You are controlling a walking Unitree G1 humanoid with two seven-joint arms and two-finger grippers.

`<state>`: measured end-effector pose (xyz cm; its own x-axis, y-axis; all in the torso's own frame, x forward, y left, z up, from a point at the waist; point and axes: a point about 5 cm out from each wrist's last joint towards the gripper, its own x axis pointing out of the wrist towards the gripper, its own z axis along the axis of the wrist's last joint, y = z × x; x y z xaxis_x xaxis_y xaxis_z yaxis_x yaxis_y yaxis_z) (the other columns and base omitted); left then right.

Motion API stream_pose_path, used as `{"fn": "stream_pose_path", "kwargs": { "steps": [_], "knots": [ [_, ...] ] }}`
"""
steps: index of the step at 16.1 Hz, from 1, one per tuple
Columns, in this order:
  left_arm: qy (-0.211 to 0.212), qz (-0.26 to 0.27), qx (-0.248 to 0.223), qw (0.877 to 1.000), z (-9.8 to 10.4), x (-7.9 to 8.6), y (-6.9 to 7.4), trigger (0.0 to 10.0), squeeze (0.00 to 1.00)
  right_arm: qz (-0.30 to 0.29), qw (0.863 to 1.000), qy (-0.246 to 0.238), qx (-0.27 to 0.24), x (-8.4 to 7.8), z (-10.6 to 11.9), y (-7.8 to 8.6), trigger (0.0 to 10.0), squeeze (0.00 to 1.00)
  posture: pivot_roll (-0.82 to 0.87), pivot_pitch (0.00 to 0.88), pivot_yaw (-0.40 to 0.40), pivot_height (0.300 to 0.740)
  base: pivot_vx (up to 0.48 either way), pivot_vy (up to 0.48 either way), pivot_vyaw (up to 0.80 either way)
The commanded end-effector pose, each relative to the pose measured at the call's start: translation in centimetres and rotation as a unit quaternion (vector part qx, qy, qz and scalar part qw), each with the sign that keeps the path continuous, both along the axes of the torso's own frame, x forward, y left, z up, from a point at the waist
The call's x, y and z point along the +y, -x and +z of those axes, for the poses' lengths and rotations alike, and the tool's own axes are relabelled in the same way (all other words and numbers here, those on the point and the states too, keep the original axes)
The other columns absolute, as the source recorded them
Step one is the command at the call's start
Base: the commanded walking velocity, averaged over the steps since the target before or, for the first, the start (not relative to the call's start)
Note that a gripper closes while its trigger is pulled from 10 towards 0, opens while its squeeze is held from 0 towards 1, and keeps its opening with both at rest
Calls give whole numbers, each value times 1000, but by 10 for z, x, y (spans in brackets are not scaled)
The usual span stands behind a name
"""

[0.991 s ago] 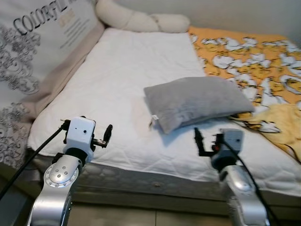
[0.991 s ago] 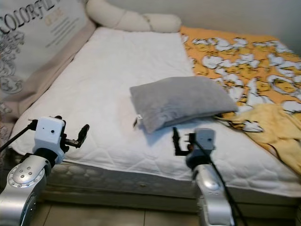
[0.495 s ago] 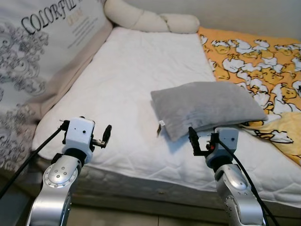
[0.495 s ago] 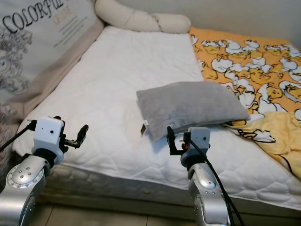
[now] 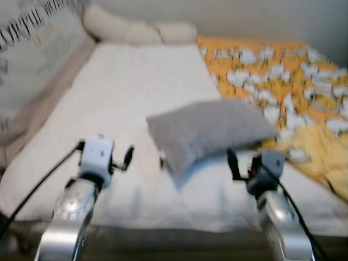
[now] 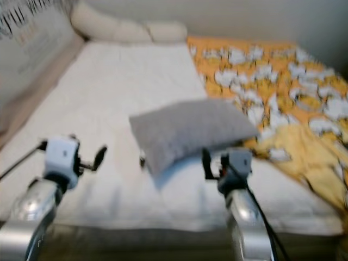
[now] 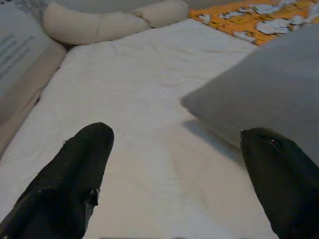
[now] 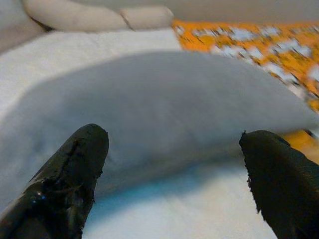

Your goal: Clean up the room

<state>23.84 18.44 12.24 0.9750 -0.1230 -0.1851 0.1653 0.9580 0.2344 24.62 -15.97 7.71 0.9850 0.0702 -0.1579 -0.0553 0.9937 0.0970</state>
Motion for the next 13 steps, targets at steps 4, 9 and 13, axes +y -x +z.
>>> {"fn": "stream_pose_path", "kwargs": {
  "steps": [4, 9, 13],
  "knots": [
    [-4, 8, -4, 1000, 2, 3, -1, 10000, 0, 13, 1000, -2, -3, 5, 3, -2, 10000, 0, -13, 0, -38, 740, 338, 0, 0],
    [0, 14, -3, 1000, 2, 4, -2, 10000, 0, 44, 999, 12, 2, 9, 1, -1, 10000, 0, -13, 0, -38, 740, 254, 0, 480],
    [5, 23, -3, 1000, 1, 6, -4, 10000, 0, 43, 999, -3, 15, 7, -4, 0, 10000, 0, -13, 0, -39, 740, 0, 0, 0]
  ]
}}
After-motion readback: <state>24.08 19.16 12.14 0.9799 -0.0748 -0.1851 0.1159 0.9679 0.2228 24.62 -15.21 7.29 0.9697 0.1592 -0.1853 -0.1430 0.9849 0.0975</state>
